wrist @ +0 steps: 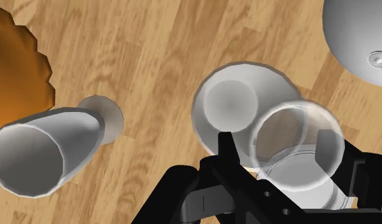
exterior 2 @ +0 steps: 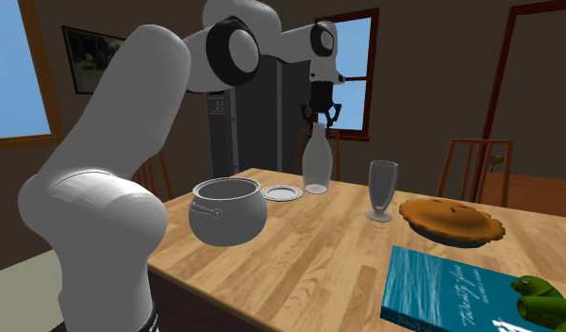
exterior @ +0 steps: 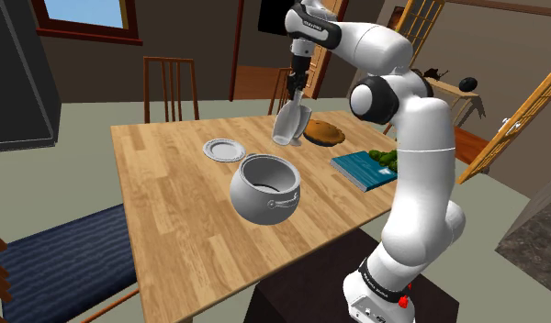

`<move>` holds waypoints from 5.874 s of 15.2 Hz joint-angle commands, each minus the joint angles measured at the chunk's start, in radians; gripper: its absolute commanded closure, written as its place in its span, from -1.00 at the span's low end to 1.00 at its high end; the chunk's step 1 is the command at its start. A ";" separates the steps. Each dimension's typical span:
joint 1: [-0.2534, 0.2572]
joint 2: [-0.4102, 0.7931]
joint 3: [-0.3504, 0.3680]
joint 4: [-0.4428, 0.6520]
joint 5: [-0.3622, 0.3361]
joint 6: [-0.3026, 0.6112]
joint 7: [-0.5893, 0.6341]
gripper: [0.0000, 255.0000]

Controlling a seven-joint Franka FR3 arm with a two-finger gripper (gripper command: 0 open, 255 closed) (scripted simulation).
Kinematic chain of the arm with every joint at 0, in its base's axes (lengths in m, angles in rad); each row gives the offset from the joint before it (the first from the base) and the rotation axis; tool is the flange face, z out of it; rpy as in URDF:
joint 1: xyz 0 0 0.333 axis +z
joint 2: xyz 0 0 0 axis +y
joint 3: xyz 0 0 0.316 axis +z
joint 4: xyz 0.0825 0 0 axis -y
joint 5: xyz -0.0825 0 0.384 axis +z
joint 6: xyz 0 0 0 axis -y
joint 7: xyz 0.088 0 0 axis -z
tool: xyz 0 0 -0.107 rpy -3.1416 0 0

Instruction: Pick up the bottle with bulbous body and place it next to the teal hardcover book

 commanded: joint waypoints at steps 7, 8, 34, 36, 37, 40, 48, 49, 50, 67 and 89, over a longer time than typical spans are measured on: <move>-0.019 -0.308 -0.037 -0.349 -0.049 0.046 -0.080 1.00; -0.023 -0.338 -0.042 -0.376 -0.055 0.044 -0.091 1.00; -0.183 -0.789 -0.226 -0.489 -0.240 -0.246 -0.488 1.00; -0.195 -0.795 -0.246 -0.462 -0.252 -0.273 -0.529 1.00; -0.195 -0.806 -0.244 -0.488 -0.254 -0.257 -0.523 1.00; -0.195 -0.837 -0.238 -0.563 -0.262 -0.213 -0.509 1.00; -0.199 -0.903 -0.230 -0.739 -0.277 -0.101 -0.478 1.00; -0.200 -0.910 -0.229 -0.760 -0.279 -0.087 -0.475 1.00; -0.201 -0.916 -0.229 -0.779 -0.281 -0.074 -0.472 1.00; -0.214 -0.989 -0.239 -1.073 -0.306 0.149 -0.433 1.00; -0.227 -0.981 -0.282 -1.360 -0.335 0.443 -0.405 1.00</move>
